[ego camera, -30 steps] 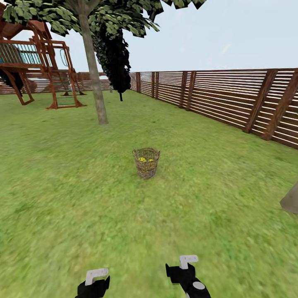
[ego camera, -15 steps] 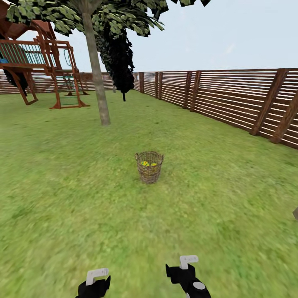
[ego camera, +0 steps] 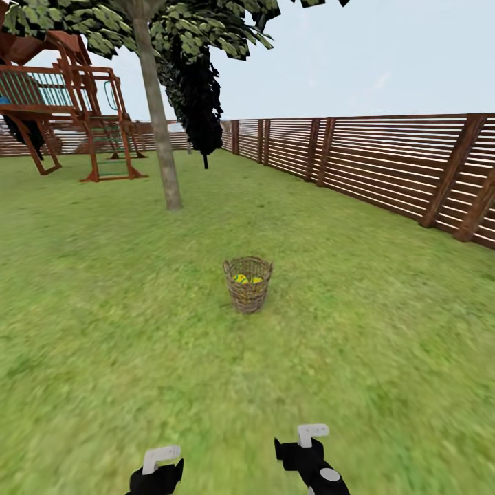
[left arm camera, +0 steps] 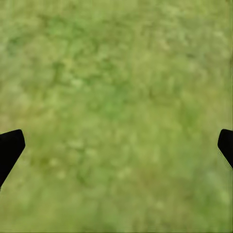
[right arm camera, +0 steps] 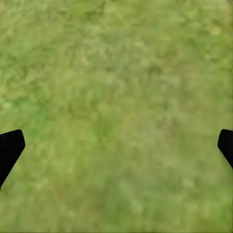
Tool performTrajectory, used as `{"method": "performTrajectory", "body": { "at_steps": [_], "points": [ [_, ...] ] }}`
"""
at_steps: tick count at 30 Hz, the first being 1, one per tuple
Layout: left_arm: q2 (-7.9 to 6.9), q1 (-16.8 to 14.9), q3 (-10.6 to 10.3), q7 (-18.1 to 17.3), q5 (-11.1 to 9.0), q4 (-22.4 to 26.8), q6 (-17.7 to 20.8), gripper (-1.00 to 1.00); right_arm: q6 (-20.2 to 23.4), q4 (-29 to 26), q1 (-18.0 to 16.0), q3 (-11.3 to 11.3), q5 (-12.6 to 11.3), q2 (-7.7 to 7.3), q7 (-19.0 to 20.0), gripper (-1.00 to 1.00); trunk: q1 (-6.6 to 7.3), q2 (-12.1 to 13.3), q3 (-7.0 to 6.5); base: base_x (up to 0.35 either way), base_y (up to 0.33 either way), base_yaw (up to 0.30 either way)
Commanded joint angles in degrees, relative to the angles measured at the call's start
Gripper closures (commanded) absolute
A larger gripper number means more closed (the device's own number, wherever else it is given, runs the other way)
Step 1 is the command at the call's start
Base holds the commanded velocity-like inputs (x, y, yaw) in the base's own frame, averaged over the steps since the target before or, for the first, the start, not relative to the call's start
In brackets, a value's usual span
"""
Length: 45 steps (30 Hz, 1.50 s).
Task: Take the three Easter eggs out of the wicker basket on the lawn in the garden, then place them on the lawn next to a single tree (choose any tree) so that all three eggs are next to the same tree and none are left in the basket.
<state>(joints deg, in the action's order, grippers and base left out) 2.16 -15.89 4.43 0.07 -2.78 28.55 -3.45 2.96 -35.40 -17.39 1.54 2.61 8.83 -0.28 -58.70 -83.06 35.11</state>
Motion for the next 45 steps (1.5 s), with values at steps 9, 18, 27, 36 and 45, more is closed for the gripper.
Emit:
{"method": "performTrajectory", "body": {
  "at_steps": [9, 18, 27, 36, 45],
  "points": [
    [0.04, -0.02, 0.14, 0.01, -0.3, -0.26, -0.15, -1.0, 0.75, 0.09, -0.01, 0.13, 0.14, -0.01, -0.14, -1.0, -0.03, -0.02, 0.05, 0.336, 0.037, 0.0],
    [0.04, -0.04, 0.14, 0.01, -0.3, -0.34, -0.15, -1.0, 0.37, 0.8, -0.01, 0.08, 0.28, 0.07, 0.03, -1.0, -0.03, -0.02, 0.05, 0.336, 0.075, 0.0],
    [0.04, -0.02, 0.14, 0.11, -0.3, -0.43, -0.15, -1.0, 0.48, 0.99, -0.01, 0.05, 0.15, 0.0, 0.11, -1.0, -0.03, -0.02, 0.05, 0.336, 0.03, 0.0],
    [-0.03, -0.01, 0.19, 0.24, -0.36, -0.25, -0.15, -1.0, 0.25, 0.95, -0.01, 0.05, 0.23, 0.09, 0.18, -1.0, -0.03, -0.02, 0.05, 0.336, 0.0, 0.0],
    [-0.05, -0.03, 0.23, 0.28, -0.38, -0.18, -0.15, -1.0, 0.33, 1.09, -0.01, 0.05, 0.18, 0.13, 0.07, -1.0, -0.03, -0.02, 0.05, 0.336, 0.0, 0.0]
  ]
}}
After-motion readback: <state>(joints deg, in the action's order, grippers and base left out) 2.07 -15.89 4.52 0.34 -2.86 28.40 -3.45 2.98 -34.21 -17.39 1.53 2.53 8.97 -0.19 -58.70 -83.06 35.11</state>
